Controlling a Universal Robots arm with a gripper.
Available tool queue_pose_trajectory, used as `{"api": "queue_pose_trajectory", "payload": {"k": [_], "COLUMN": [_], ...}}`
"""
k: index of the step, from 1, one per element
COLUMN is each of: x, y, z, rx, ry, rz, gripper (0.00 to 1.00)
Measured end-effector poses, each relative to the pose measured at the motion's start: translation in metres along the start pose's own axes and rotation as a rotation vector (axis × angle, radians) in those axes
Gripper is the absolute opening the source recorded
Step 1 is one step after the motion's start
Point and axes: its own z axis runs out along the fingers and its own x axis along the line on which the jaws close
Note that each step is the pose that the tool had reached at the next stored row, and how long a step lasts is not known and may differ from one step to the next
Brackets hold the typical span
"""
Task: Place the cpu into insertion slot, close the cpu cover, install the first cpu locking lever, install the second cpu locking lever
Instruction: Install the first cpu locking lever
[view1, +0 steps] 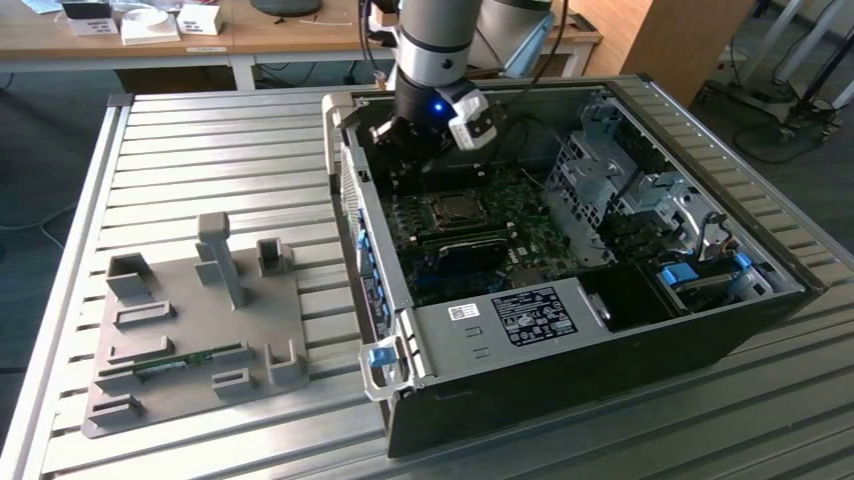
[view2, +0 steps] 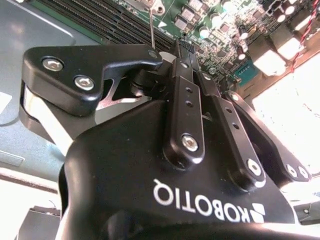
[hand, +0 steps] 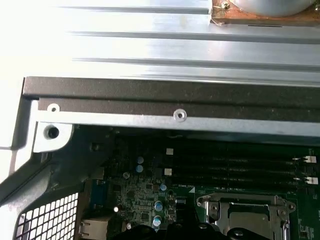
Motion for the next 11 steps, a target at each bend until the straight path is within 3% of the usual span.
{"api": "queue_pose_trajectory", "payload": {"k": [5, 9, 11], "x": [0.0001, 0.0001, 0.0001], "y": [0.0019, 0.0025, 0.0025], "z": [0.0004, 0.0005, 0.0005], "rx": [-0.0103, -0.0324, -0.0353], "ry": [-0.0006, -0.0015, -0.0016], "rz": [0.000, 0.001, 0.001], "gripper": [0.11, 0.11, 0.11]}}
